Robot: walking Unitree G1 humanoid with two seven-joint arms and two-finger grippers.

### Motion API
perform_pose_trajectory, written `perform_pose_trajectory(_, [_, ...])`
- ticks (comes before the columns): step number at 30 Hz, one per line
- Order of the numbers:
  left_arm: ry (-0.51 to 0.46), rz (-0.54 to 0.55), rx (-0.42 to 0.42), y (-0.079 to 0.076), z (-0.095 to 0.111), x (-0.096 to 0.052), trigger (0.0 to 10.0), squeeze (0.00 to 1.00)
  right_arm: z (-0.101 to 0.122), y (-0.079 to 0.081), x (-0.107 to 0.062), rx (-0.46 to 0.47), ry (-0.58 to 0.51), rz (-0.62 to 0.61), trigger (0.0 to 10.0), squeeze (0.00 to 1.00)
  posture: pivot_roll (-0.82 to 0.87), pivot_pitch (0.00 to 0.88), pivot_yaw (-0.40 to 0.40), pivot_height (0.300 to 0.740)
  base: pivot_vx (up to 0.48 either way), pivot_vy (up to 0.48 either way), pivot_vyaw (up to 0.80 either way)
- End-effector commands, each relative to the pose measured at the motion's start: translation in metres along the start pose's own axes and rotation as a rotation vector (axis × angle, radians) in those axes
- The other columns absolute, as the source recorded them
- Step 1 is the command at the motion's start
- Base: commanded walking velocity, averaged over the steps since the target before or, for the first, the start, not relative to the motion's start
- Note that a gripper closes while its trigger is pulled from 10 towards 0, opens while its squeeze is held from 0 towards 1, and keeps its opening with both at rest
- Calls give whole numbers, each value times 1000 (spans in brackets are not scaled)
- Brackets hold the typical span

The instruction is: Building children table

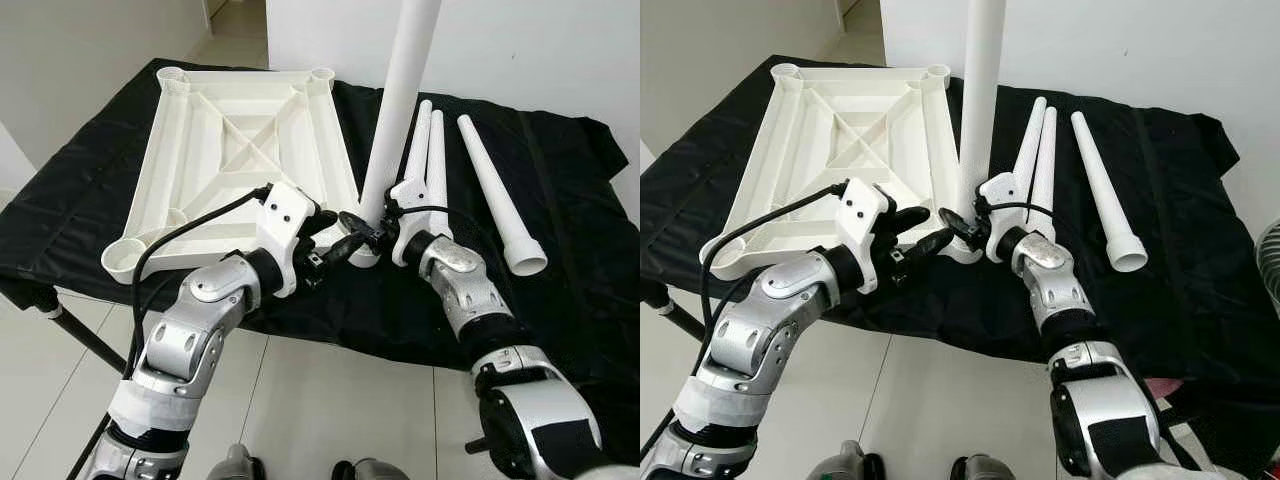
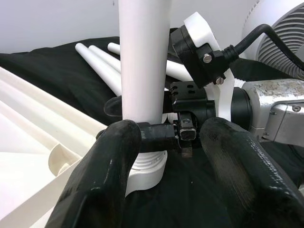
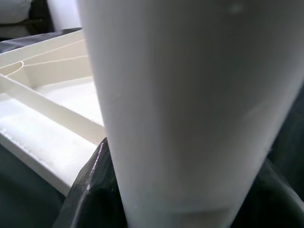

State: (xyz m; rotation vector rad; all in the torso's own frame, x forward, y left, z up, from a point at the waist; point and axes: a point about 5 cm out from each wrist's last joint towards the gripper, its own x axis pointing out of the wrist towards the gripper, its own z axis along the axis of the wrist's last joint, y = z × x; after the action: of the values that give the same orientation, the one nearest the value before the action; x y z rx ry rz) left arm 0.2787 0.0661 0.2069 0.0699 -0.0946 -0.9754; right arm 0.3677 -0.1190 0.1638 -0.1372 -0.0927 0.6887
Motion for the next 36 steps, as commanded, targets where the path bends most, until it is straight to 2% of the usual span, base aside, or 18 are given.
perform_pose_trajectory(1, [-6,9,6,-2,1,2,10000,0,-9,7,-1,28,22,-1,10000,0,-52,64,0,740,0,0,0])
perform_pose_trajectory(3, [-8,4,2,-3,1,2,10000,0,-8,20,2,53,-14,-70,10000,0,-54,63,-1,740,0,0,0])
perform_pose_trajectory(8, [-8,4,2,-3,1,2,10000,0,-8,21,2,55,-17,-82,10000,0,-54,63,-1,740,0,0,0])
perform_pose_trajectory(11, [-10,3,0,-4,1,3,10000,0,-3,25,4,118,-28,-271,10000,0,-52,58,-13,740,0,0,0])
perform_pose_trajectory(12, [-10,3,0,-4,1,3,10000,0,-3,25,4,118,-28,-271,10000,0,-52,58,-13,740,0,0,0])
perform_pose_trajectory(14, [-12,3,0,-5,1,3,10000,0,-2,31,5,125,-31,-368,10000,0,-53,48,-20,740,0,0,0])
perform_pose_trajectory(18, [-15,3,0,-5,1,4,10000,0,-2,38,4,141,-27,-459,10000,0,-52,43,-24,740,0,0,0])
perform_pose_trajectory(25, [-20,7,2,-5,1,5,10000,0,-4,49,4,156,-17,-526,10000,0,-46,30,-28,740,0,0,0])
perform_pose_trajectory(36, [-19,9,6,-4,2,4,10000,0,-1,49,1,186,-18,-569,10000,0,-46,28,-27,740,0,0,0])
